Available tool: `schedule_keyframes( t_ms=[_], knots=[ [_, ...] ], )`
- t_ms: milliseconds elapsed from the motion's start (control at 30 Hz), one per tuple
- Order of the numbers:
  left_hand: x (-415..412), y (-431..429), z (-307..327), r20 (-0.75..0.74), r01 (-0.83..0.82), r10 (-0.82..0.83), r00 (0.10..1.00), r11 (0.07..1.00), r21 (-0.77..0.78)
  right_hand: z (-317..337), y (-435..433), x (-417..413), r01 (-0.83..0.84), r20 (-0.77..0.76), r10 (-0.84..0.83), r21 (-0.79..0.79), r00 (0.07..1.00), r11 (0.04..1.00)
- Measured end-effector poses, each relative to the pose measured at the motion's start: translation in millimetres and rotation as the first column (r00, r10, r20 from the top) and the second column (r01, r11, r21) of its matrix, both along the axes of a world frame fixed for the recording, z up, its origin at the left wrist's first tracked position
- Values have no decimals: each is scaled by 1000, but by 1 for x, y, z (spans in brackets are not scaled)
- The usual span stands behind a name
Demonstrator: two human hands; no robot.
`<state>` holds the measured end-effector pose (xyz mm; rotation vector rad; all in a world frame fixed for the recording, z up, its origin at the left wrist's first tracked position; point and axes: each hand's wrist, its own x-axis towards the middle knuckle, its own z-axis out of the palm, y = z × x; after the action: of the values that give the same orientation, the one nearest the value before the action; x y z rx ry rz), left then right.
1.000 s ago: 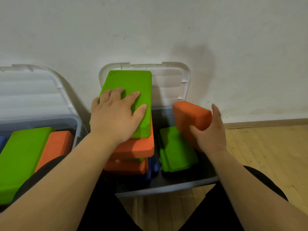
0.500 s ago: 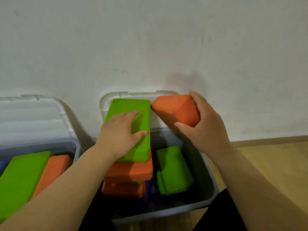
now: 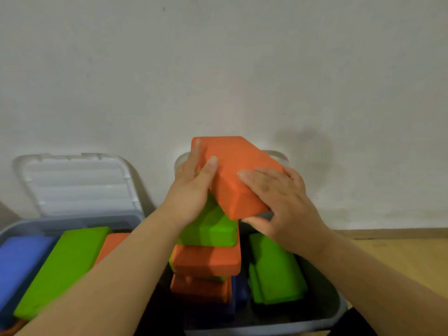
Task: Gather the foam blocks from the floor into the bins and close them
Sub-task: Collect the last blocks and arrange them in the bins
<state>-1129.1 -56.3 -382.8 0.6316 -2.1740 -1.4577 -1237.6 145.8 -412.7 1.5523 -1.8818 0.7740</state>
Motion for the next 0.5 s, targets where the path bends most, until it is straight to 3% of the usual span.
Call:
schedule_keyframes(
  t_ms=[67, 167, 267, 333, 367, 433, 500],
  knots=[
    [0, 8, 0, 54, 39, -36, 998, 997, -72, -4, -3, 1, -63, 81, 65, -26, 995, 998],
    [0, 12, -4, 80, 45, -40, 996, 997, -63, -7, -7, 6, -100, 252, 110, -50, 961, 994],
    [-1, 14, -2, 54, 18, -16, 998, 999, -36, -5, 0, 2, 58, 383, -29, -63, 923, 996],
    [1, 11, -3, 21, 7, -6, 1000, 998, -61, -6, 7, -5, 158, 574, -163, 59, 802, 986],
    [1, 9, -4, 15, 6, -5, 1000, 997, -77, -7, 10, -6, 121, 694, -169, 117, 700, 986],
    [4, 6, -4, 45, 12, -6, 999, 992, -127, -14, 11, -7, -23, 854, -36, 56, 519, 998],
    [9, 4, -2, 81, -15, 36, 996, 970, -244, -20, 8, -4, -70, 890, 78, -52, 449, 996]
  ],
)
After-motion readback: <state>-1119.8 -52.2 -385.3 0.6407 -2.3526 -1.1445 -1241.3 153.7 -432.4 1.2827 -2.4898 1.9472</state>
